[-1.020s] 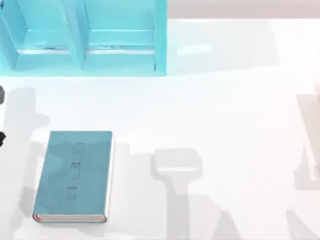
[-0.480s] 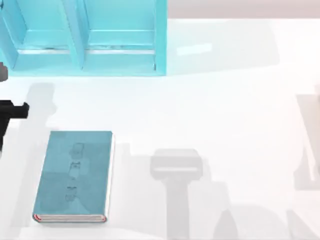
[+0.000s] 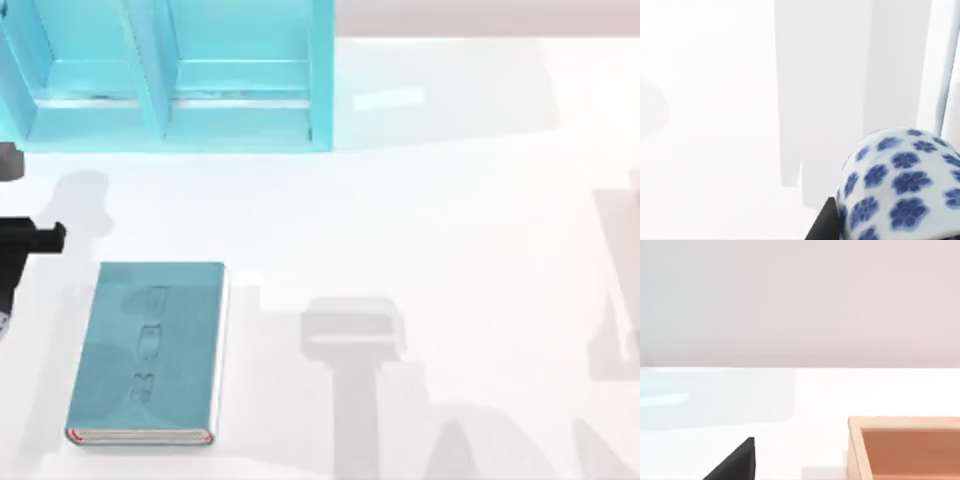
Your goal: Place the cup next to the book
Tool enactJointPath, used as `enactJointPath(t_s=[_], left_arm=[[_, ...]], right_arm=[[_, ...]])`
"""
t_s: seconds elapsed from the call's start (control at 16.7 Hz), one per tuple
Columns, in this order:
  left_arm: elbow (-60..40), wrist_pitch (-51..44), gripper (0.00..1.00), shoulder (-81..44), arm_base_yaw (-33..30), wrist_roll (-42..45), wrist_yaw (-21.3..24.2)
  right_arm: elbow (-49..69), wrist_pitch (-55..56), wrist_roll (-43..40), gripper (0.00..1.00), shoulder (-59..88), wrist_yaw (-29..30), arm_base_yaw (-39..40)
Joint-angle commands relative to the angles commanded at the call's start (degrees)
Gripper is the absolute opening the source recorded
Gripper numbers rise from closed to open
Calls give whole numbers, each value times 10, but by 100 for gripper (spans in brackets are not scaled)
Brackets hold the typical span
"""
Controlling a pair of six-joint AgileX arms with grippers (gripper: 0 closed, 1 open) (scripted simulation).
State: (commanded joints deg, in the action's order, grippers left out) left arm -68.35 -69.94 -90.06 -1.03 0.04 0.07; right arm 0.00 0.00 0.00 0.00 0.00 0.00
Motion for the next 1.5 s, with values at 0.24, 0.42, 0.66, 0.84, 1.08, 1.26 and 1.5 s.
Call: enactJointPath(t_s=[0.24,0.42,0.66,0.84,1.08,1.26,1.5], left_arm=[[67,92,0,-8,0,0,-1],[86,110,0,-15,0,1,0],[86,110,8,-15,0,1,0],[86,110,30,-15,0,1,0],[86,110,60,-15,0,1,0],[86,110,83,-15,0,1,0],[86,110,100,-15,0,1,0]], right_arm=[[0,0,0,100,0,0,0],[0,0,0,100,0,0,0],[0,0,0,100,0,0,0],[0,0,0,100,0,0,0],[0,0,0,100,0,0,0],[0,0,0,100,0,0,0],[0,0,0,100,0,0,0]])
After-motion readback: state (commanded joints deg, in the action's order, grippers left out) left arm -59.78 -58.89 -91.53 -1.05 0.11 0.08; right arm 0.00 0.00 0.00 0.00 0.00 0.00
